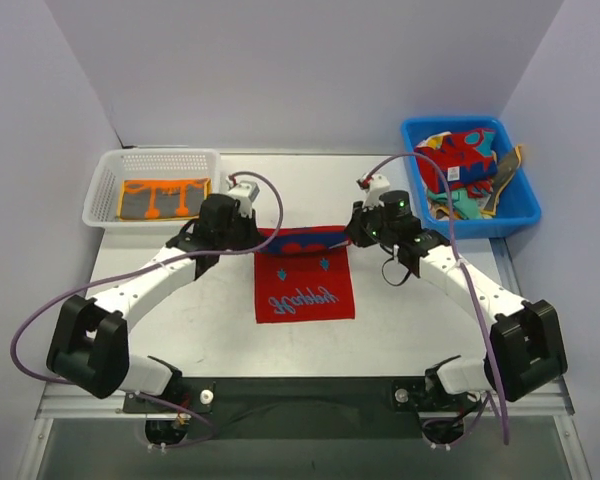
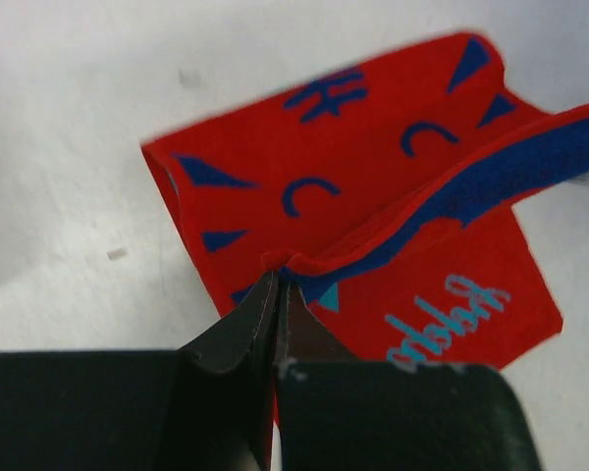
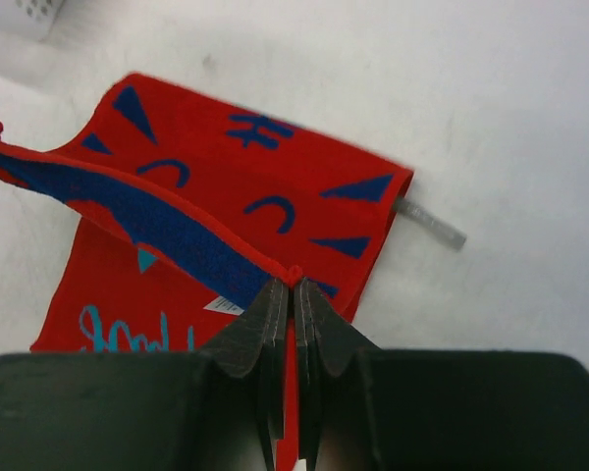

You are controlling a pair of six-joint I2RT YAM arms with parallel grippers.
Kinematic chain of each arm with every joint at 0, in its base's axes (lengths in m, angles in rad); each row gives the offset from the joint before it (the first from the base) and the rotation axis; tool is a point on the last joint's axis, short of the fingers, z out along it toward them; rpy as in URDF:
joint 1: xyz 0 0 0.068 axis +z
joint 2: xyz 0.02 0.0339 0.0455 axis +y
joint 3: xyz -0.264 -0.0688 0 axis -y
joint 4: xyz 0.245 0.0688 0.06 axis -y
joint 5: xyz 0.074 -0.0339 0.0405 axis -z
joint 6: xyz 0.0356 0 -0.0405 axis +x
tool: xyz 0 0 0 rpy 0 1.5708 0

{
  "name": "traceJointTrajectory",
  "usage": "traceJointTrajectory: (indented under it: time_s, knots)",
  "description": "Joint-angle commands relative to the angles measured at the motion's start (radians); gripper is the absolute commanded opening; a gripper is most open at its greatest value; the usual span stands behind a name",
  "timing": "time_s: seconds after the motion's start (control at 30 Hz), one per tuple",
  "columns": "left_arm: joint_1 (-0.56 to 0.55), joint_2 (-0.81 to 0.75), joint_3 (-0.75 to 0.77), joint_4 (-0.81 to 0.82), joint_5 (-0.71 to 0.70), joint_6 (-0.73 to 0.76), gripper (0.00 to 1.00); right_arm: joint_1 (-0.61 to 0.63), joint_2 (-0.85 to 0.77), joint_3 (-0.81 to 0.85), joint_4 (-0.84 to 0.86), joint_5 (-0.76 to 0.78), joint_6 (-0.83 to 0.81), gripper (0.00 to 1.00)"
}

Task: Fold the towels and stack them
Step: Fold the towel

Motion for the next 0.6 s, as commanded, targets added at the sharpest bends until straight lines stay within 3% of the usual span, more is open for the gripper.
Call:
traceJointTrajectory:
  time_s: [0.0,0.17,0.33,0.57]
  knots:
    - [-0.031,-0.045,-0.121,-0.042,0.022,-0.109,0.00,0.023,-0.042,-0.087,-0.058,-0.002,0.076,0.00]
    - [-0.078,-0.003,-0.218,-0.033,0.001,-0.169,0.00,0.025,0.034,-0.152,-0.101,-0.039,0.196,0.00]
    - [-0.087,0.091,-0.210,-0.077,-0.012,-0.195,0.00,-0.001,0.201,-0.133,-0.155,-0.111,0.248,0.00]
    - [-0.089,0.160,-0.199,-0.091,-0.035,-0.217,0.00,-0.021,0.310,-0.092,-0.178,-0.133,0.254,0.00]
